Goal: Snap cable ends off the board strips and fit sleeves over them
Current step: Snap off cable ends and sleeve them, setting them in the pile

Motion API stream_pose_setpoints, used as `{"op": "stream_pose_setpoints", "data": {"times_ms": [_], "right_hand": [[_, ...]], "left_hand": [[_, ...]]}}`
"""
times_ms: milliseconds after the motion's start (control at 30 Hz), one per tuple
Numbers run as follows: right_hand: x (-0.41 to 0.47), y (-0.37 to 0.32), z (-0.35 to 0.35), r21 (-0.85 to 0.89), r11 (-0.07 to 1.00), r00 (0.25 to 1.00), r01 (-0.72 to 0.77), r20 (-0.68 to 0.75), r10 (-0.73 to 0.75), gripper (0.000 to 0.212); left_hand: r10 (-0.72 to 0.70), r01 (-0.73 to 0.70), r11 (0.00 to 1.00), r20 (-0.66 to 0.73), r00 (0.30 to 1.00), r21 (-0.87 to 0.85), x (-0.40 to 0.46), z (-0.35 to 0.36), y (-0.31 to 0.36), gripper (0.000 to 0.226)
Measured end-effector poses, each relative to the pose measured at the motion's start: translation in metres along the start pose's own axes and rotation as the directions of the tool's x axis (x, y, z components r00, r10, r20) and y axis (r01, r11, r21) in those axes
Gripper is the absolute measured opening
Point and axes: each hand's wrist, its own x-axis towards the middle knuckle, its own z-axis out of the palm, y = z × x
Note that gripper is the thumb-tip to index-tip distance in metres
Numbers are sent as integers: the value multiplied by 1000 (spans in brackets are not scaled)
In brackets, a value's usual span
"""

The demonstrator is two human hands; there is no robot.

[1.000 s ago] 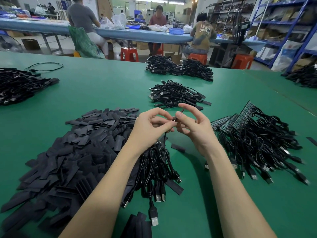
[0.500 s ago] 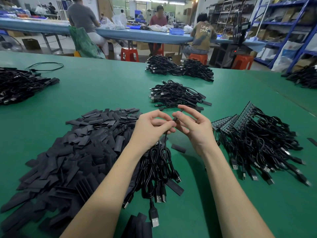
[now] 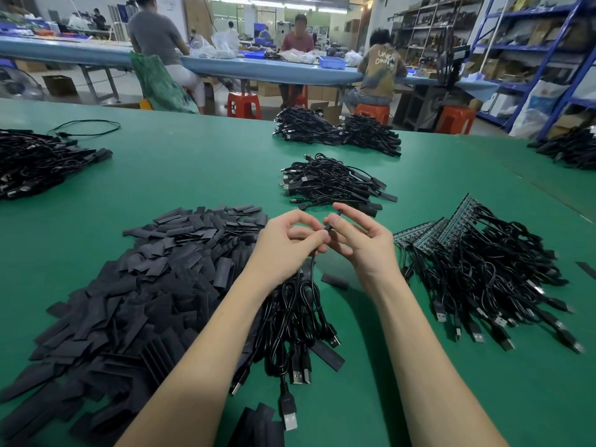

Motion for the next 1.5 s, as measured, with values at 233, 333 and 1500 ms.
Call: {"op": "stream_pose_setpoints", "data": {"times_ms": [233,333,1500], "right_hand": [[5,-13,-15,246,967,957,59,-291,15,30],[6,-14,-18,262,961,940,90,-340,5,28],[18,9,-21,-111,970,945,-217,-274,180,3]], "left_hand": [[-44,-61,838,179,983,543,-4,13,1,14],[-31,-45,829,127,991,557,-4,17,4,21],[162,-153,724,51,986,673,102,21,10,8]]}}
